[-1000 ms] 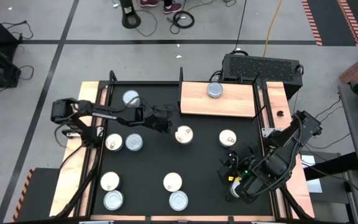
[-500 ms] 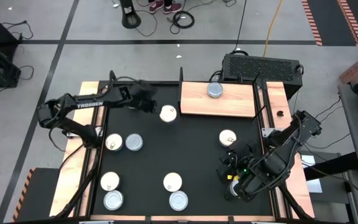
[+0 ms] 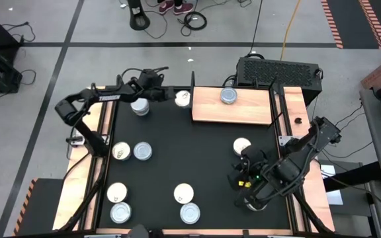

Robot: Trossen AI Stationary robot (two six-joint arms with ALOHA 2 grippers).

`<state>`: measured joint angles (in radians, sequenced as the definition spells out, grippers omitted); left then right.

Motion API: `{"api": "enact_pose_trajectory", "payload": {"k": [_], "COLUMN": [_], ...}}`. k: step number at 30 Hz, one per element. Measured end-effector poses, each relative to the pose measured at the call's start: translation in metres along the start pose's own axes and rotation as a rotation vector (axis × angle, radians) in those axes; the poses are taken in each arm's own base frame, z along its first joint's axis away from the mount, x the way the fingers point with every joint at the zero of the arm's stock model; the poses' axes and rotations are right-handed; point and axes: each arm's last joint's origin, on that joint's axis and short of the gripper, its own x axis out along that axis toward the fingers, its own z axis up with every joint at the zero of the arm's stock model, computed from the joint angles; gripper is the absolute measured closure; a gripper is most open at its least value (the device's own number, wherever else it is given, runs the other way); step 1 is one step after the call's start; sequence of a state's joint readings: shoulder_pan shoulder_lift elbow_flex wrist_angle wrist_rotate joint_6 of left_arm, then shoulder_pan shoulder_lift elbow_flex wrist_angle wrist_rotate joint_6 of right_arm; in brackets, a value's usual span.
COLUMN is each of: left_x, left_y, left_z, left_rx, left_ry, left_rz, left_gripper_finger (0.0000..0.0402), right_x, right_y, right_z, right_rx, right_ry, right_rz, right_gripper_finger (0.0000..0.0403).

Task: Stack canned seafood by type on shelf
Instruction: Put the blue pink tuna can on the shelf

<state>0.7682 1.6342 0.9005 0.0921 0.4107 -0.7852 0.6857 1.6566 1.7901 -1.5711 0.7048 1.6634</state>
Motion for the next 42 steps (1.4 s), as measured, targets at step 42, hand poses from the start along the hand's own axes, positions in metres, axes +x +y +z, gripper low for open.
{"api": "enact_pose_trajectory", "payload": {"k": [42], "left_x": [0.097], "left_y": [-0.059], "left_z": [0.022], "left_rx": [0.021], "left_ry": [-0.028], "left_rz": [0.025], "left_gripper_finger": [0.0384], "right_x": [0.008], "right_y": [0.000], "right_z": [0.010], "right_rx": [0.058], "right_ry": [-0.010], "right_rz": [-0.028], "right_gripper_finger": [0.0216]}}
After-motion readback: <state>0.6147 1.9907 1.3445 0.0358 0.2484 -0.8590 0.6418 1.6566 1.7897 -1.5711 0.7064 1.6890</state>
